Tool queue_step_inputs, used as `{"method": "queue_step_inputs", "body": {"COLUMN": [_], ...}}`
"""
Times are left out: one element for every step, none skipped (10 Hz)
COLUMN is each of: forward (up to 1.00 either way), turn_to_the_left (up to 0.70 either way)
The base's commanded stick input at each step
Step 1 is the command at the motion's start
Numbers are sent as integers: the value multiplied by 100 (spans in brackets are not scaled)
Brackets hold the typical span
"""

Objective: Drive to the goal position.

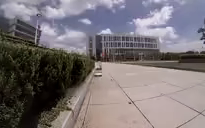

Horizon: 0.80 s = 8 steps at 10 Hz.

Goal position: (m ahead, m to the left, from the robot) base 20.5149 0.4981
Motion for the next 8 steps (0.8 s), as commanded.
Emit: {"method": "queue_step_inputs", "body": {"forward": [4, 4, 4, 4, 4, 4, 4, 4], "turn_to_the_left": [0, 0, 0, 0, 0, 0, 0, 0]}}
